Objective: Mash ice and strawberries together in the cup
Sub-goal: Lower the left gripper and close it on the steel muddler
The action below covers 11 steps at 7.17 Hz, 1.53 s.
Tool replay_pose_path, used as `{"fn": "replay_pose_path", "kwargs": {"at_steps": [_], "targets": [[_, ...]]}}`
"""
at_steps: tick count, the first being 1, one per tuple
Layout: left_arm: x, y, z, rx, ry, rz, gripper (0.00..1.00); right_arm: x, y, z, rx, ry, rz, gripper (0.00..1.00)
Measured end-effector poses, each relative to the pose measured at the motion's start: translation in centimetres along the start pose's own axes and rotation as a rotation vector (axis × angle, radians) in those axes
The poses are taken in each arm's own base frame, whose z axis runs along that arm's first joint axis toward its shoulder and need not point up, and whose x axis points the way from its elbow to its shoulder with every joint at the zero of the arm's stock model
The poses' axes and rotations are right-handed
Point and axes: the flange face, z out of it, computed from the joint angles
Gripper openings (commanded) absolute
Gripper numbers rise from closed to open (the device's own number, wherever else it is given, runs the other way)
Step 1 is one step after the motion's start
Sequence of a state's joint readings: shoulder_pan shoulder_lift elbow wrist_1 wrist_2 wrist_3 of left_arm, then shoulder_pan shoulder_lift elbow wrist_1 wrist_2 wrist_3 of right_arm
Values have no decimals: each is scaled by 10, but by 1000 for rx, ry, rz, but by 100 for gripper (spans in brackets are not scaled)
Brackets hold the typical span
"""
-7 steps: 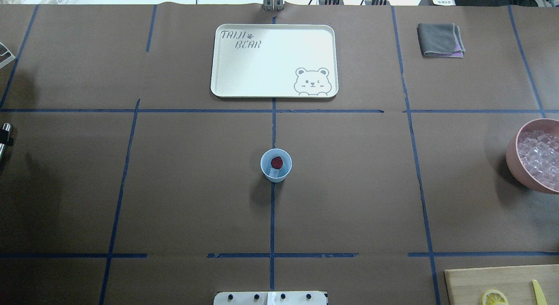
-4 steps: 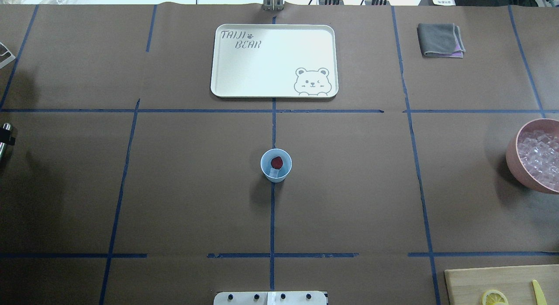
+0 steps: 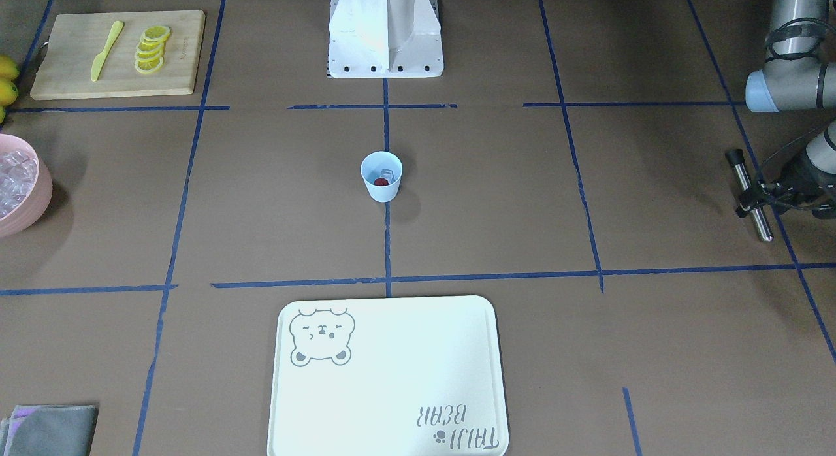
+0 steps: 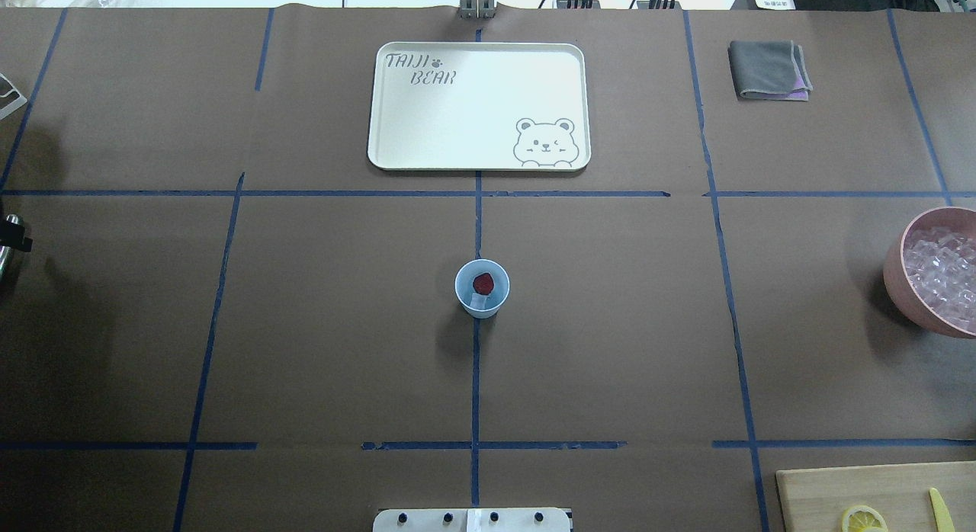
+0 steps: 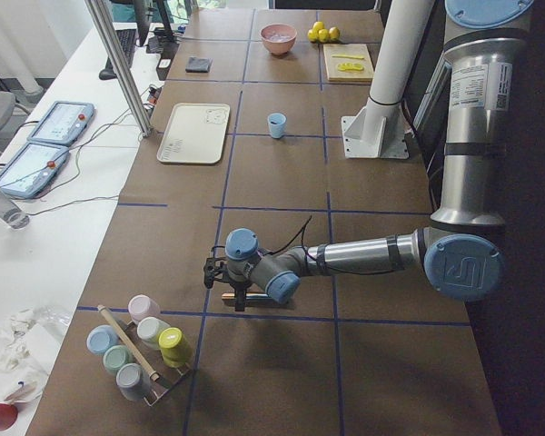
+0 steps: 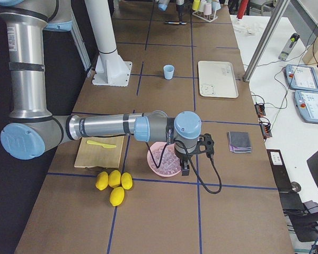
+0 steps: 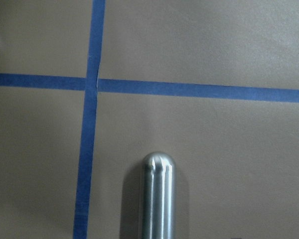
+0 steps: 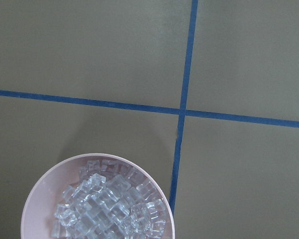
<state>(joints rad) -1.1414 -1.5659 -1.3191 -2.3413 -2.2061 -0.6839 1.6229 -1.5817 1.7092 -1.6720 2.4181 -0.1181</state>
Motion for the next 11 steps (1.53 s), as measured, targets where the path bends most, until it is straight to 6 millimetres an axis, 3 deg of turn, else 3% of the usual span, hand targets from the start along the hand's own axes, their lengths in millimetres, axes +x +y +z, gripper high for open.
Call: {"fn": "replay_pose_path", "kwargs": {"at_steps": [5, 7, 9, 11], "targets": [[-2, -6, 8, -11, -7, 24, 72, 0, 0, 0, 0, 1, 0, 99], [-2, -7, 8, -10, -7, 24, 58, 0, 0, 0, 1, 1, -1, 99], [-3, -7, 8, -9, -6, 24, 36, -1, 0, -1, 1, 1, -2, 99], [-3, -6, 7, -8, -5, 25, 26, -1, 0, -1, 2, 1, -2, 99]]}}
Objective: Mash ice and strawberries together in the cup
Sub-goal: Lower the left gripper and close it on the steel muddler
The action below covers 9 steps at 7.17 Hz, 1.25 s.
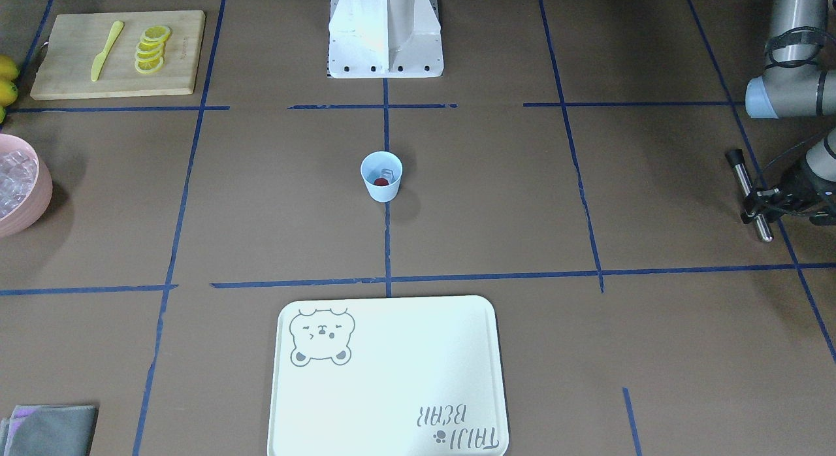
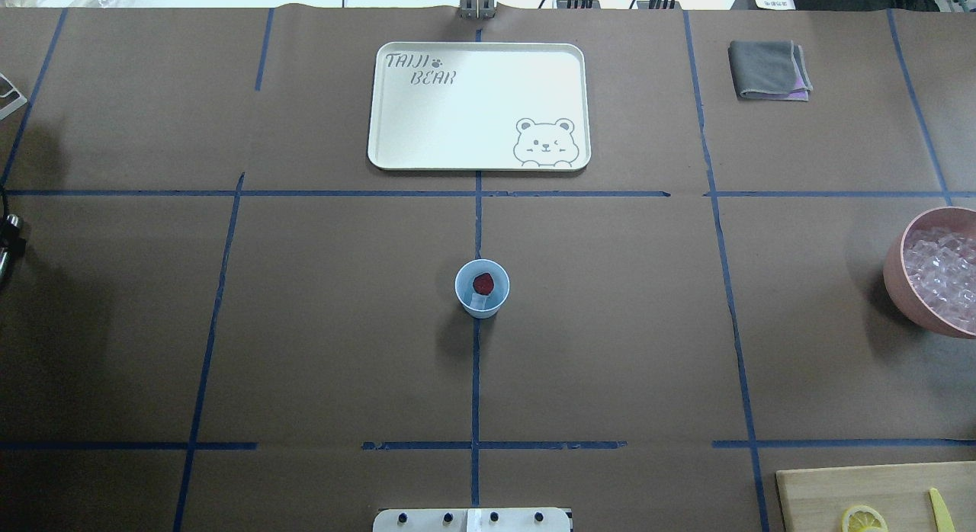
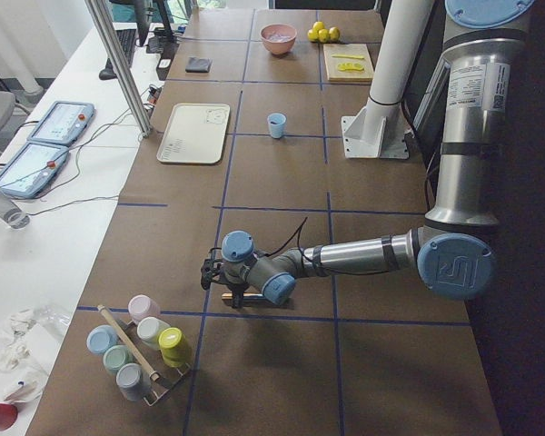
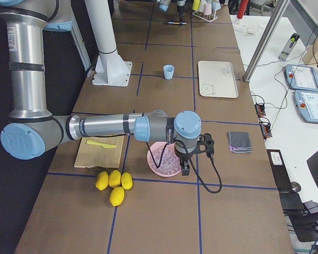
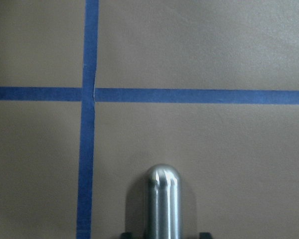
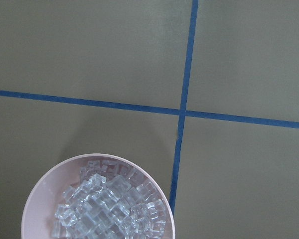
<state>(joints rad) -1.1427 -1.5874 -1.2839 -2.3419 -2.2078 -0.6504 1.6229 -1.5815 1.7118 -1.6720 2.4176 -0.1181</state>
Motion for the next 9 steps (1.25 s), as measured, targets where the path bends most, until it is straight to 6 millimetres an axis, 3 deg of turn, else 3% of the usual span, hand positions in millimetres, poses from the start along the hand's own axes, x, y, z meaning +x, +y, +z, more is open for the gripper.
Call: {"fn": "replay_pose_path", "kwargs": {"at_steps": [2, 4, 6, 7, 9], "targets": [[0, -1, -3, 5, 3, 1, 7, 0, 0, 0, 0, 0, 1, 99], [8, -7, -19, 34, 21, 8, 1, 1, 1, 1, -1, 0, 2, 99], [19, -20, -52, 77, 69, 15, 0, 1, 1, 1, -2, -1, 4, 99], [37, -31, -79, 125, 103, 50, 0, 1, 1, 1, -2, -1, 4, 99], [101, -67, -144, 272, 152, 223, 0, 2, 2, 2, -4, -3, 6, 99]]}}
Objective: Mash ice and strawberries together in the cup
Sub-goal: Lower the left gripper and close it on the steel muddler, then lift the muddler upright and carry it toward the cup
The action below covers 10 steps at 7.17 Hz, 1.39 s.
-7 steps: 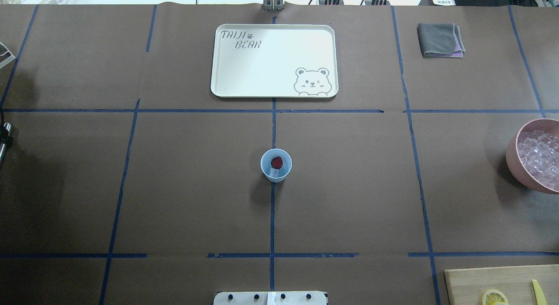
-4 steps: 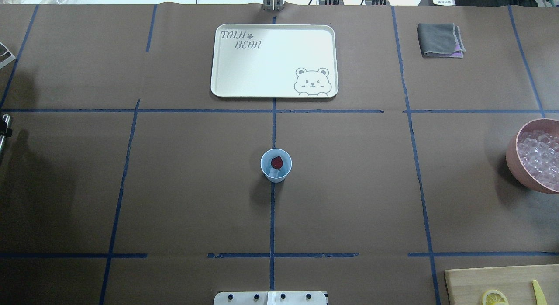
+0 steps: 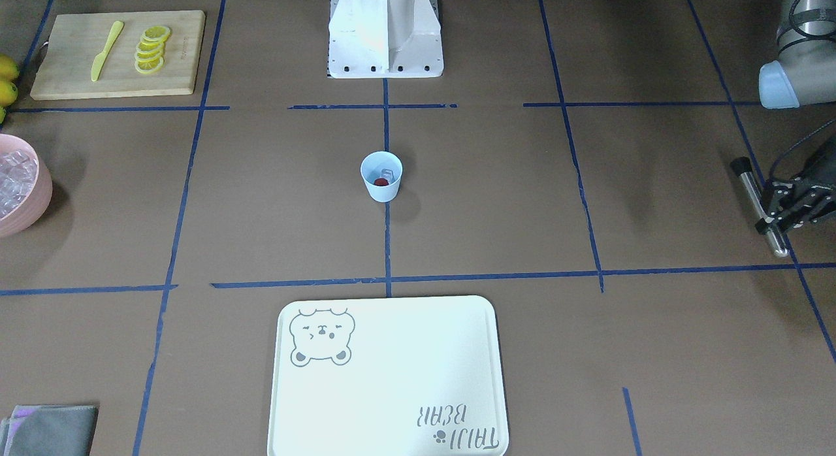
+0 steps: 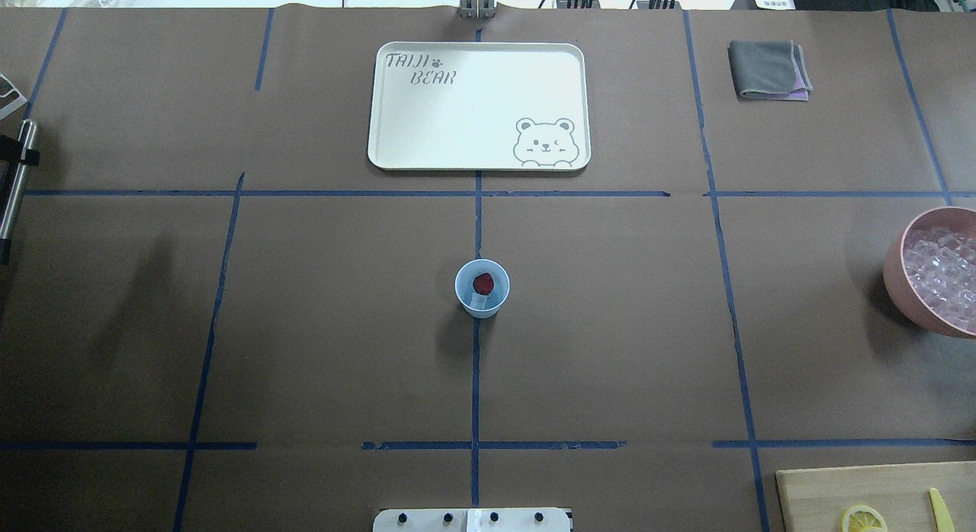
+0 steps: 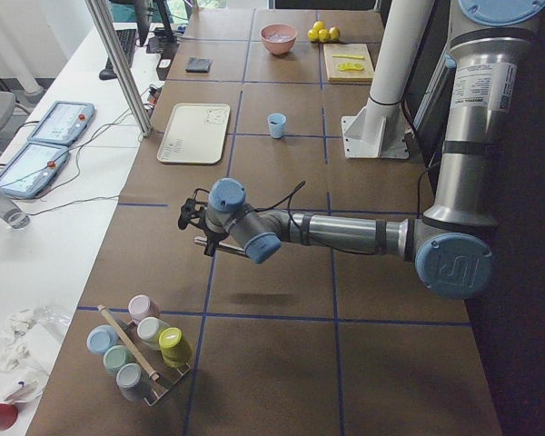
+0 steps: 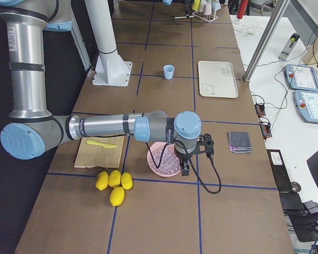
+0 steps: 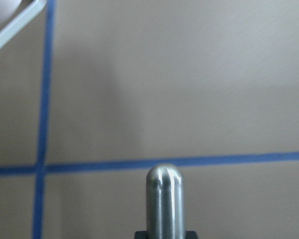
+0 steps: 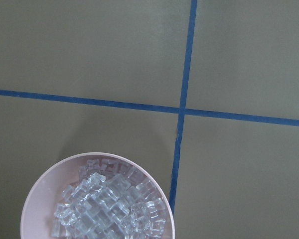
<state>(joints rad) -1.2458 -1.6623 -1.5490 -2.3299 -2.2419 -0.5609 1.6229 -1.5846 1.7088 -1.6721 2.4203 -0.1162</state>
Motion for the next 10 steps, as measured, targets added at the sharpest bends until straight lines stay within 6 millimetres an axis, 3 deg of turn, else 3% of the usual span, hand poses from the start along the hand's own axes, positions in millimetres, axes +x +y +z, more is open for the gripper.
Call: {"fn": "replay_pose_path", "kwargs": {"at_steps": [3, 5, 8, 10], "targets": [[79, -84, -47, 220, -23, 164, 0, 4, 1, 3, -6, -1, 4, 99], [159, -120, -78, 357, 18, 273, 0, 3, 1, 3, -5, -1, -2, 99], [270, -117, -87, 542, 91, 286, 0, 4, 2, 4, -7, -3, 3, 99], [318, -103, -88, 692, 224, 242, 0, 4, 2, 4, -7, -4, 6, 99]]}}
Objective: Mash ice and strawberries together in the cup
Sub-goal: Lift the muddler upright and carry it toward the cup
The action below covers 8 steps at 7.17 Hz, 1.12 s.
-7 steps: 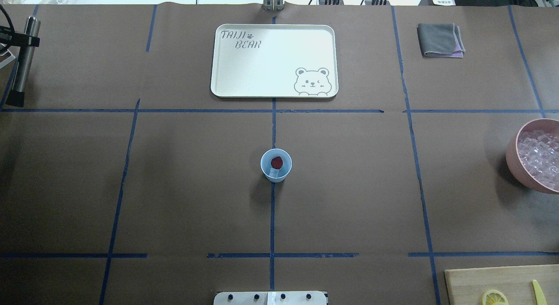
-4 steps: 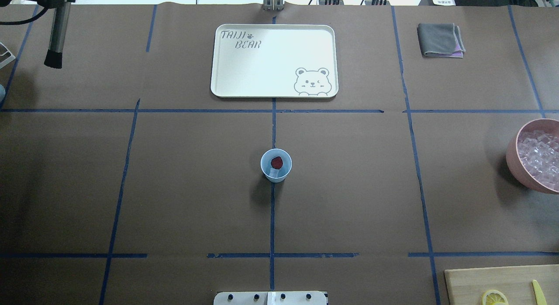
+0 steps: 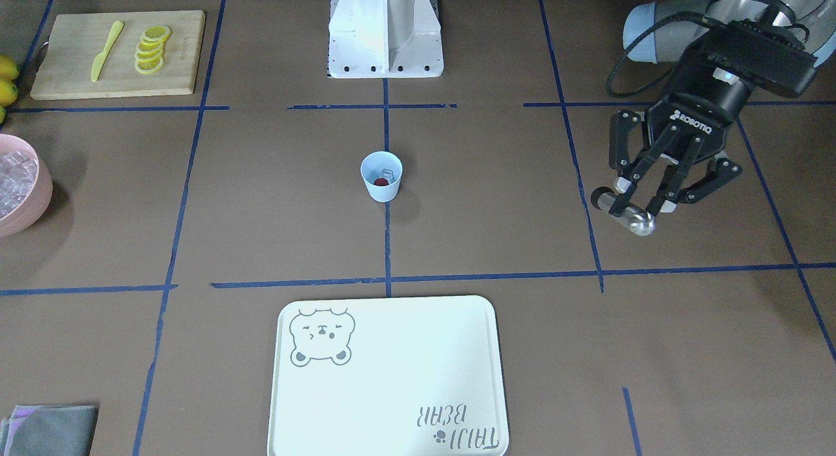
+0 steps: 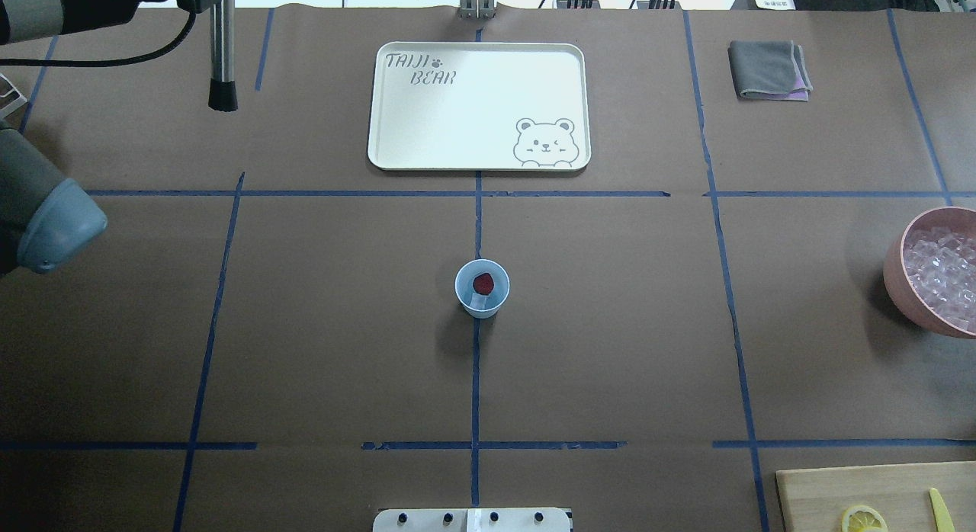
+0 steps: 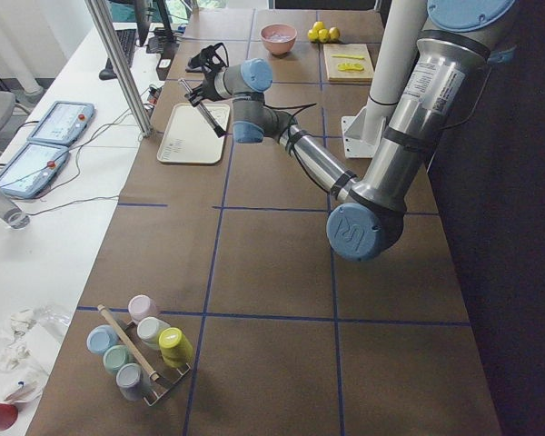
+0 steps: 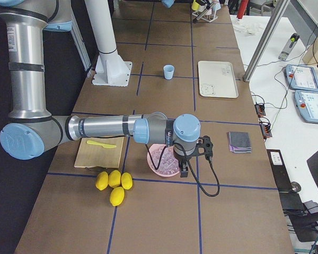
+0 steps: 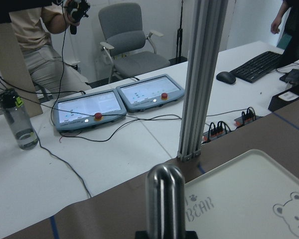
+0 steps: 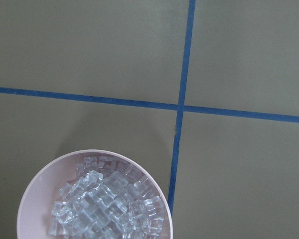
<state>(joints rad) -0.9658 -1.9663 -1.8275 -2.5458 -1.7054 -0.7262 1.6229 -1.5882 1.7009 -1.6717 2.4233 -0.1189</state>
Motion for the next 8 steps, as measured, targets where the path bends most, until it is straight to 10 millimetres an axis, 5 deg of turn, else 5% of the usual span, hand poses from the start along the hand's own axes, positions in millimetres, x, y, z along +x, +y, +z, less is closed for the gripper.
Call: {"fn": "replay_pose_path", "kwargs": {"at_steps": [3, 6, 8], "targets": [[78, 38, 14, 191, 185, -37, 0, 1, 1, 1, -2, 1, 3, 99], [100, 82, 66, 294, 337, -68, 0, 4, 8, 4, -9, -1, 10, 99], [117, 118, 75, 357, 412, -111, 0, 4, 12, 4, -9, -1, 9, 99]]}}
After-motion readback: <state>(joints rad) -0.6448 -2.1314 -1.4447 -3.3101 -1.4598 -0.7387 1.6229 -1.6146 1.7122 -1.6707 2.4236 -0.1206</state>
